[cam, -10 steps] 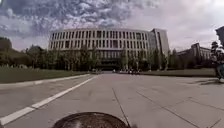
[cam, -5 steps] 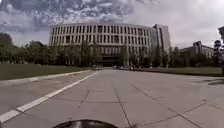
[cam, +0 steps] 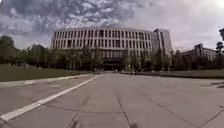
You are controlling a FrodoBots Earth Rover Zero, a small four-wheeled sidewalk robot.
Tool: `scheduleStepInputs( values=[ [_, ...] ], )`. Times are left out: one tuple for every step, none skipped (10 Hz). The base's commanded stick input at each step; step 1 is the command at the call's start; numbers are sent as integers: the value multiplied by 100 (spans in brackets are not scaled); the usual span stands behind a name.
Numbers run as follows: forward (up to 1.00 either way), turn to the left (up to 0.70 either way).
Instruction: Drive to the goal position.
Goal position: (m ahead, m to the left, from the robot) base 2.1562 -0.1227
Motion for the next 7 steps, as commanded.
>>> scheduleStepInputs(
  values=[
    [70,0],
    [70,0],
    [70,0],
    [70,0],
    [70,0],
    [70,0],
    [70,0]
  ],
)
